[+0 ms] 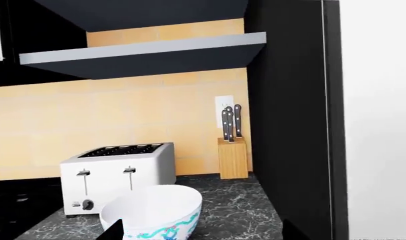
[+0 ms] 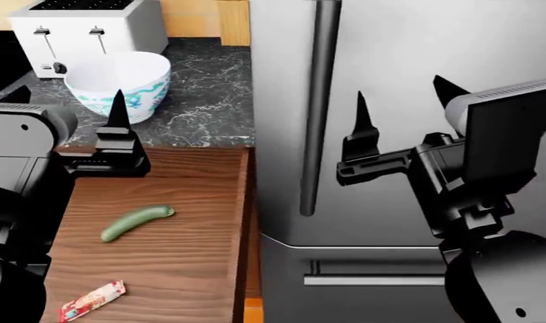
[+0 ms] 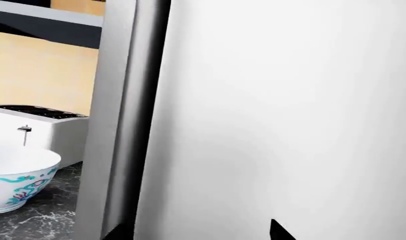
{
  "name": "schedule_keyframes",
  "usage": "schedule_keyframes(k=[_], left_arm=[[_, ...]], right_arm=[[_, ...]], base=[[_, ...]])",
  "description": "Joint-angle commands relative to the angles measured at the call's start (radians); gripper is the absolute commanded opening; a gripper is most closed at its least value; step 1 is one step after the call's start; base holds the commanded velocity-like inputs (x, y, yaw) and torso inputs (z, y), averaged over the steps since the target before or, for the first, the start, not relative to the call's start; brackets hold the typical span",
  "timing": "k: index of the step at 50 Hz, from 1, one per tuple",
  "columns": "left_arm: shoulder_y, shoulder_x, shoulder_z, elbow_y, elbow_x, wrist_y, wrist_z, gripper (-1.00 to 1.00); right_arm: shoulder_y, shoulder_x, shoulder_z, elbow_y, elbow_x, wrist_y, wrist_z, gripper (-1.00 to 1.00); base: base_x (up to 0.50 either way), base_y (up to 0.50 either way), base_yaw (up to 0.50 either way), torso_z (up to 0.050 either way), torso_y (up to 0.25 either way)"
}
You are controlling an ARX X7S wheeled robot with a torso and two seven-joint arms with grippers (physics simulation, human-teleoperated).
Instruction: Place the bar in the bowl and close the drawer.
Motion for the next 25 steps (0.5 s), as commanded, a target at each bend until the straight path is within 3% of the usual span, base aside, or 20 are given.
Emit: schedule_keyframes(k=[1,25], left_arm=[[0.018,-0.017,-0.006,-0.007,-0.041,0.026,-0.033,1.0],[0.041,-0.041,0.028,-0.043,-0.069,0.09,-0.08,1.0]], right_arm=[[-0.002,0.001,-0.004,0.005,0.012,-0.007,0.009,1.0],[0.009,0.007,-0.007,0.011,0.037,-0.002,0.021,1.0]], base=[[0.0,0.39,0.0,0.05,0.0],[0.0,0.4,0.0,0.05,0.0]])
